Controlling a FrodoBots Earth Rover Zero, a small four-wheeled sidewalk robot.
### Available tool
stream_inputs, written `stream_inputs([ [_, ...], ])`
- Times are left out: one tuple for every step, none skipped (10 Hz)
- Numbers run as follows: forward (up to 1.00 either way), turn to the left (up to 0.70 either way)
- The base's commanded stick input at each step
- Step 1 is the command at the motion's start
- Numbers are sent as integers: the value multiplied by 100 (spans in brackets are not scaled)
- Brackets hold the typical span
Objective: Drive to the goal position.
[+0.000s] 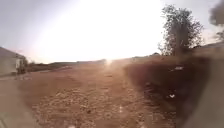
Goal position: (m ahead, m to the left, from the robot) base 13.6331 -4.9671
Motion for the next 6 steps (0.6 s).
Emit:
stream_inputs([
  [70, 0],
  [70, 0],
  [70, 0],
  [70, 0],
  [70, 0],
  [70, 0],
])
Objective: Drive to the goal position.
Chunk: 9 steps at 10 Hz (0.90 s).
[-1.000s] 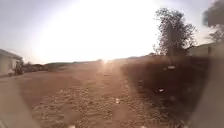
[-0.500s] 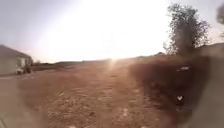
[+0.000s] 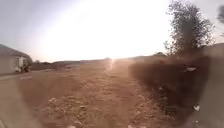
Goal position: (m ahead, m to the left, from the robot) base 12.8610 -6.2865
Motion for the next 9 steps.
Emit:
stream_inputs([
  [70, 0],
  [70, 0],
  [70, 0],
  [70, 0],
  [70, 0],
  [70, 0],
  [70, 0],
  [70, -29],
  [70, -35],
])
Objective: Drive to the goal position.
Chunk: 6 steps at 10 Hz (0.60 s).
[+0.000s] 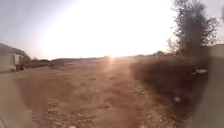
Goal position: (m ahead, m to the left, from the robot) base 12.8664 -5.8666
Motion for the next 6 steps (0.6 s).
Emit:
stream_inputs([
  [70, -35],
  [70, -35],
  [70, -35],
  [70, -18],
  [70, 0],
  [70, 0],
])
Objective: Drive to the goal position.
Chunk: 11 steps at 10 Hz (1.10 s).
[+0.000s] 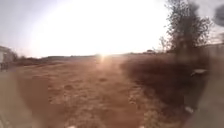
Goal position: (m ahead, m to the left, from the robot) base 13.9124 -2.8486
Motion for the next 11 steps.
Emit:
stream_inputs([
  [70, 0],
  [70, 0],
  [70, 0],
  [70, 0],
  [70, 0],
  [70, 0],
  [70, 0],
  [70, 0],
  [70, 0],
  [70, 0],
  [70, 2],
])
